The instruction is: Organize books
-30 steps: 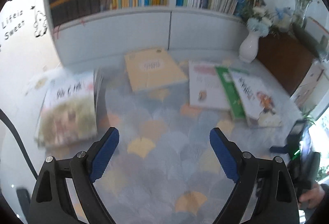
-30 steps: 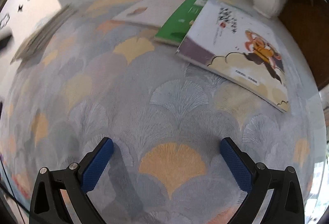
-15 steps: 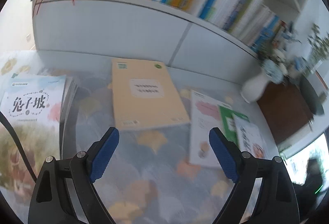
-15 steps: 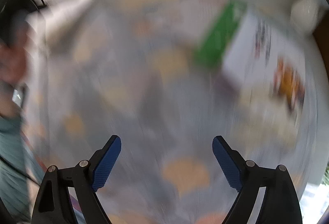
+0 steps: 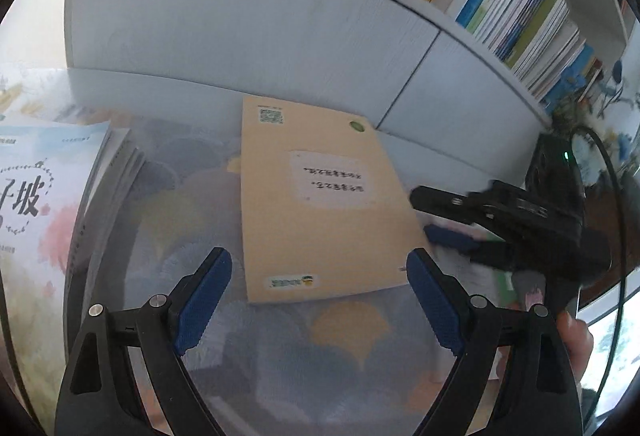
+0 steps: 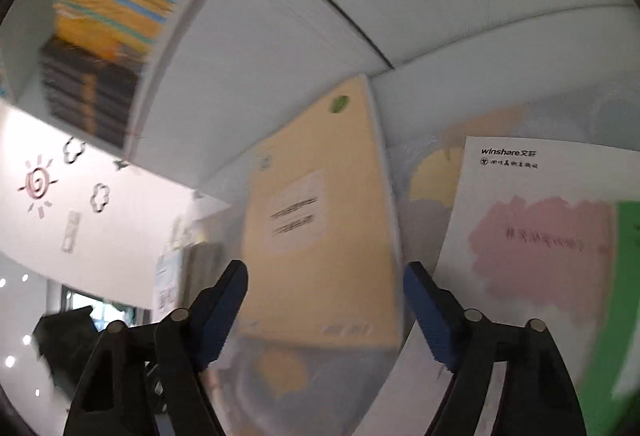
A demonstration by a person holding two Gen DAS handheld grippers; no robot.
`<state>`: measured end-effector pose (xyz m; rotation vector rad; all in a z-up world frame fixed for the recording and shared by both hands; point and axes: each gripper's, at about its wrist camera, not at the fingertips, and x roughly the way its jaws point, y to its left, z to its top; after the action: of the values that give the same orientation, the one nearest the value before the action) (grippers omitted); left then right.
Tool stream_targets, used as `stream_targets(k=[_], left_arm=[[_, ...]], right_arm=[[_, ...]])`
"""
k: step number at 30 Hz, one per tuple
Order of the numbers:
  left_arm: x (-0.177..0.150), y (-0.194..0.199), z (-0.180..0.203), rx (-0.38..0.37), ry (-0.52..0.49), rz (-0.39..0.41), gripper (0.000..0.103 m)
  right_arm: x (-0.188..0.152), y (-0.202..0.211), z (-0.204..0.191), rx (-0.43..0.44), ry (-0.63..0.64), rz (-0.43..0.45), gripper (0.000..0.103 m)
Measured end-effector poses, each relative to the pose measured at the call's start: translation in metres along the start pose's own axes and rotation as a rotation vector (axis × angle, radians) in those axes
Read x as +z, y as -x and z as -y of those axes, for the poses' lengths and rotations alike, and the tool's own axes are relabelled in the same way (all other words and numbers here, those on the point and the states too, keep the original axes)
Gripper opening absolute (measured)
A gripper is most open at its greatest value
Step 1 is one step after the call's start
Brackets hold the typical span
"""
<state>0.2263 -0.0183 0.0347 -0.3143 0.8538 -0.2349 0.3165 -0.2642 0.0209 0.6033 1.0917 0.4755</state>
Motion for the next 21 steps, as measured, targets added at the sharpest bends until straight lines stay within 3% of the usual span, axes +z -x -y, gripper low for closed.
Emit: stream_targets(k=[2,5,9,12,16,18,19,21], left_arm=[[0.001,-0.006,-0.001,0.003,-0.005,-0.01,0.072],[-0.002,-0.017,-0.003,-0.009,0.001,-0.049,0.062],[-0.003,-0.022,0.0,-0.007,-0.02,-0.053,0.053],[-0.007,-0.023,0.009,-0.094,-0.035,-0.104,0.05],[-0.015,-0.018,0.035,0.019,-0.172,-0.108,0.051],[-0.011,-0.006,0.029,0.101,-0.161,-0.036,0.051],[-0.008,-0.001,0.024,0.122,-0.15,-0.016,0.052],[-0.001,0.006,0.011,0.15,-0.108,0.011,0.053]], right_arm=[[0.008,-0.005,0.001,-0.057,0.033,0.019,0.064],[0.018,-0.008,-0.006,-0.122,0.112,0.055,0.062],[0.012,-0.012,-0.014,-0.154,0.159,0.055,0.062],[0.016,-0.022,-0.015,-0.147,0.162,0.048,0.062],[0.011,-0.02,-0.006,-0.036,0.113,-0.01,0.062],[0.007,-0.017,-0.012,-0.08,0.131,-0.021,0.061],[0.007,-0.016,-0.015,-0.125,0.139,-0.022,0.061],[0.006,-0.019,-0.017,-0.127,0.126,-0.028,0.061]])
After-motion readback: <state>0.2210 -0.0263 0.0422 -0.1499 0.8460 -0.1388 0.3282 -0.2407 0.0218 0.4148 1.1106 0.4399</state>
